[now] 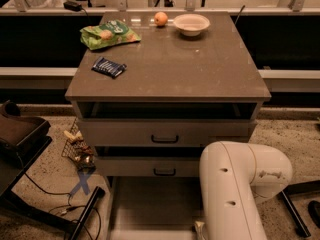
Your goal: Open bottom drawer
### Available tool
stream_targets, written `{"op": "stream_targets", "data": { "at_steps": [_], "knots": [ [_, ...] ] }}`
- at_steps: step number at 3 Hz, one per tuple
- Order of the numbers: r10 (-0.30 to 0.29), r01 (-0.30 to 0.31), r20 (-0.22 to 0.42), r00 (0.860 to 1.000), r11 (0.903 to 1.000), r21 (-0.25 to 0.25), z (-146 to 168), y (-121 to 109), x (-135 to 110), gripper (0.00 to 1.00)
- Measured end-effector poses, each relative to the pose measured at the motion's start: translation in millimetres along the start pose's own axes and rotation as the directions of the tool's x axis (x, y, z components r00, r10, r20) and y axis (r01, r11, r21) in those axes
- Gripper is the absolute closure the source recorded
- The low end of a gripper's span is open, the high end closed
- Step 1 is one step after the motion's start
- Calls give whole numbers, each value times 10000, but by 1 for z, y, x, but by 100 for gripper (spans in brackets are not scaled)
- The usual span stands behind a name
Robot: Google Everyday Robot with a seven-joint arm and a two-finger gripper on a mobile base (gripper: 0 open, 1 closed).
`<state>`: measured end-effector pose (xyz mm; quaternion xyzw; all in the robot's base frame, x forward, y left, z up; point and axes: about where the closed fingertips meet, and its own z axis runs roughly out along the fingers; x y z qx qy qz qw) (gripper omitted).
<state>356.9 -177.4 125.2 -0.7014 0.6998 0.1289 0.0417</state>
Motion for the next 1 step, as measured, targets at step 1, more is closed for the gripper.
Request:
{"op": "stream_targets", "data": {
  "at_steps": [1],
  "knots": [
    [0, 0, 0, 10000, 10000, -1, 0, 0, 0, 0]
  ]
}}
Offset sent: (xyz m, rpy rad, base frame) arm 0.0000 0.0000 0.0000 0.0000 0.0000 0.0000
